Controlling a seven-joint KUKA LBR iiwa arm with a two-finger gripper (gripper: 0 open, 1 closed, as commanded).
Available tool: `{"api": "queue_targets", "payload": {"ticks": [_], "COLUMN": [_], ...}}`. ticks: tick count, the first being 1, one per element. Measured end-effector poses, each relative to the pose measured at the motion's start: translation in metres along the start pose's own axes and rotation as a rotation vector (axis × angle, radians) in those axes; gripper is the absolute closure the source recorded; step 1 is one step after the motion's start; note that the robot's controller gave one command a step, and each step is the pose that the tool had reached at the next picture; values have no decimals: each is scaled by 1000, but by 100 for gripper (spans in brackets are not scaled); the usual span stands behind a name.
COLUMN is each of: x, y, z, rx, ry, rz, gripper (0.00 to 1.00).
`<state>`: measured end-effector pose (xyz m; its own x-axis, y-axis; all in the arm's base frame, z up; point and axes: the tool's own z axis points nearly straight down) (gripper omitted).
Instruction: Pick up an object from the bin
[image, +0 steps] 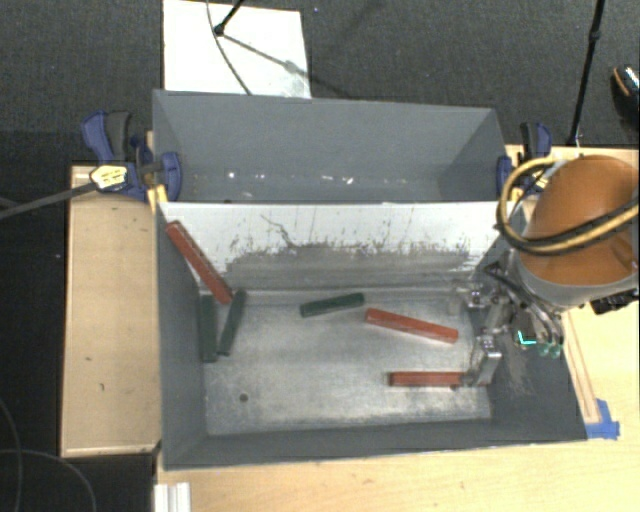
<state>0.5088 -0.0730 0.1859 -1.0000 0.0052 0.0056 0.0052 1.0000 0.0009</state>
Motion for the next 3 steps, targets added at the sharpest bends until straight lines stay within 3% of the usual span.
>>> {"api": "queue_targets", "payload": {"ticks": [1, 2, 3], "x": [-60, -60, -65], "y": [-16, -15, -33], "z": [119, 115, -26], "rx": [1, 2, 5], "ry": [-8, -10, -16], "rz": [-73, -77, -303], "gripper": [0, 100, 100]}}
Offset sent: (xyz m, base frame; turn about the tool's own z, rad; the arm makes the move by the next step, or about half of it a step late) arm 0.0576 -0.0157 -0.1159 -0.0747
